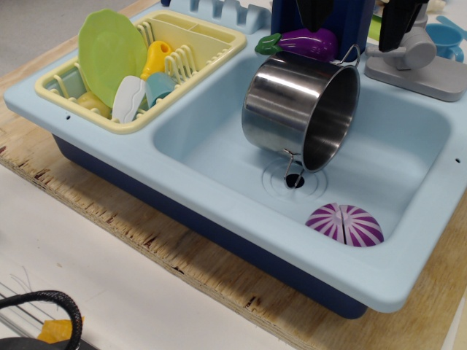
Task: Flip pot upright which is in sink
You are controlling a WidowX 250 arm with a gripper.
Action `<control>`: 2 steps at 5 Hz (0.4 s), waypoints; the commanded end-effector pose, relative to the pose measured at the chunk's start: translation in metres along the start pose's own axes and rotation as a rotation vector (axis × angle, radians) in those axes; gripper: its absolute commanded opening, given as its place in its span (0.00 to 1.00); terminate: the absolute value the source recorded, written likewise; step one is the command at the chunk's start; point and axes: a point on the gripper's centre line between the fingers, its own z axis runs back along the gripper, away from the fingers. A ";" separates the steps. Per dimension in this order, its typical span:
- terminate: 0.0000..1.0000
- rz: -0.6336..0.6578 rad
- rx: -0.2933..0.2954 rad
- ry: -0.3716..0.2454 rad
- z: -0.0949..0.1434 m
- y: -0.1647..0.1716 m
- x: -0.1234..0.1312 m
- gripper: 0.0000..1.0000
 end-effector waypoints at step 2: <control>0.00 0.024 0.153 0.051 -0.002 -0.003 0.002 1.00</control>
